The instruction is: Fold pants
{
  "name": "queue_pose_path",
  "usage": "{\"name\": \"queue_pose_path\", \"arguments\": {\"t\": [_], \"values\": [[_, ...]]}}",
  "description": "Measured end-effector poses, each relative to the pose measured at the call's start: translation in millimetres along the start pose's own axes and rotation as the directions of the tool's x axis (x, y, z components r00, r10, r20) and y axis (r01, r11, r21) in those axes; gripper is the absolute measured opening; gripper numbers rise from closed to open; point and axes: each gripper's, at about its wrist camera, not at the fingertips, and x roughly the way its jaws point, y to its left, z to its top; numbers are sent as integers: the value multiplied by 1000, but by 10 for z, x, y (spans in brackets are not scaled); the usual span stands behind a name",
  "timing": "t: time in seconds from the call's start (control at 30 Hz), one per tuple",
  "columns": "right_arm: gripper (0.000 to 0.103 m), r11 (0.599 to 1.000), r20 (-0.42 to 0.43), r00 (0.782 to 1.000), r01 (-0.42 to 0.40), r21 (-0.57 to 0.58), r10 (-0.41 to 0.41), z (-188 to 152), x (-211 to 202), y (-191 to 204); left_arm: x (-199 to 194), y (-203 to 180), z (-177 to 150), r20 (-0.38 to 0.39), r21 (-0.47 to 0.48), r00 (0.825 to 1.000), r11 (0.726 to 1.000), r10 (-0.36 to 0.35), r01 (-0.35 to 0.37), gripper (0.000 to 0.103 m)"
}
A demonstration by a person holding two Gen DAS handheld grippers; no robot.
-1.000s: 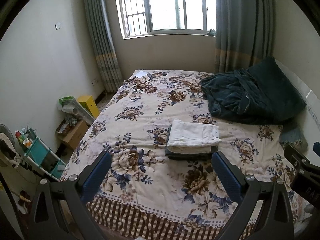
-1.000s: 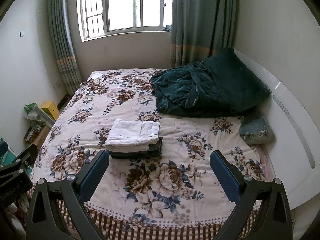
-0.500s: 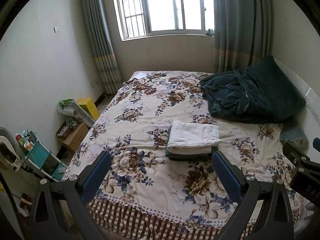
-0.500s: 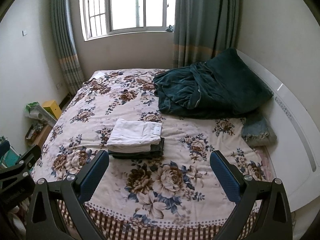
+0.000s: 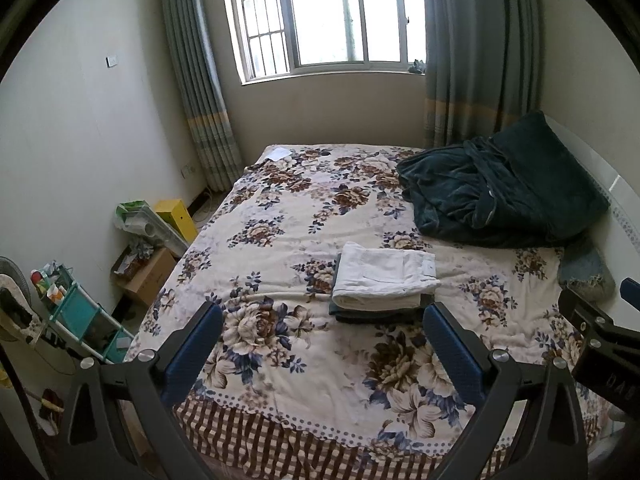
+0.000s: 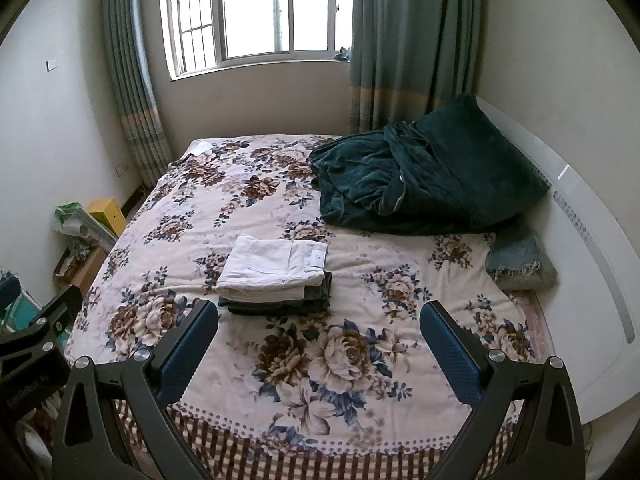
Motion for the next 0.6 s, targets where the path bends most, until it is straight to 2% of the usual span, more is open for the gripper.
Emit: {"name": "queue_pose_path", "arguments": {"t": [0.6], "values": [[103,1000,0,1000,-1,1,1,4,-17,-24,-16,-2,-13,0,-5,1000,1000,-14,14,103]]}}
